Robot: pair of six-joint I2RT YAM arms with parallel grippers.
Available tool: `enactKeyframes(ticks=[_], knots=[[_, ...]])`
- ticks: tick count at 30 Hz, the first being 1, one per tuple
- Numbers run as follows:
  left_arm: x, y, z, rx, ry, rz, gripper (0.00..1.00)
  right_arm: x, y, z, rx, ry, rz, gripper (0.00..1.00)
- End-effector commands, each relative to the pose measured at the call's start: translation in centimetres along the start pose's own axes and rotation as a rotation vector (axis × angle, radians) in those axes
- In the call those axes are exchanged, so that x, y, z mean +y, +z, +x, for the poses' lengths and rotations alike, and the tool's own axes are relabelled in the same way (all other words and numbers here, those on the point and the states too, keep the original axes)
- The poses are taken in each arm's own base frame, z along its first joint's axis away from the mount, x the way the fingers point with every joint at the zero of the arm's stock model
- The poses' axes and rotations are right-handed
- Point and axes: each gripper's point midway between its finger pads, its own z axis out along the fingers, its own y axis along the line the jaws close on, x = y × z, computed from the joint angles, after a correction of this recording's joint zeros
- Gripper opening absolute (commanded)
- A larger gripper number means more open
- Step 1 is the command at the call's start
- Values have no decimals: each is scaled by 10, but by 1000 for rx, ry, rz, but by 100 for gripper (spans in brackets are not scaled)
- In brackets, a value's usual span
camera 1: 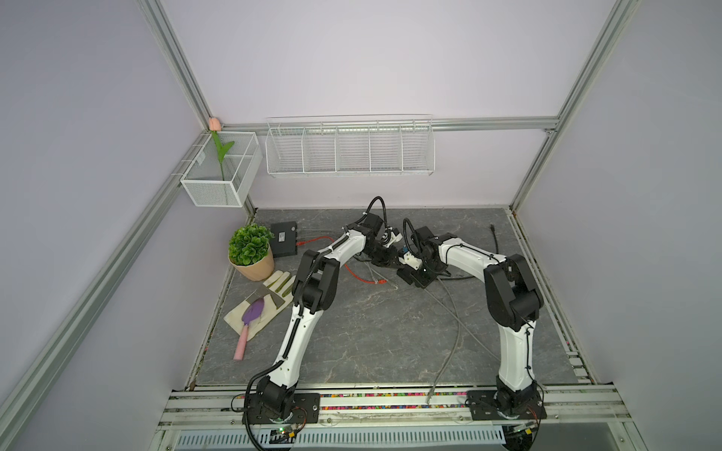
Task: Insert the plug into the switch port
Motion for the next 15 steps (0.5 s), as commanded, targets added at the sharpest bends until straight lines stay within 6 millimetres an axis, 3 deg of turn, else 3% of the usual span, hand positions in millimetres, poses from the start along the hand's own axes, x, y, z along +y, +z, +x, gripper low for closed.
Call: enactKeyframes(ticks=[1,8,15], knots=[[-14,67,97,317,-119,20,18,-24,-33,-127,-499,-82,111,7],[-8,62,96,345,-149,19,17,-24,-36,-126,-511,-77,105,8],[3,43,72,266,-157,-15,17,-20,-40,-108,-483,-94,101,26]])
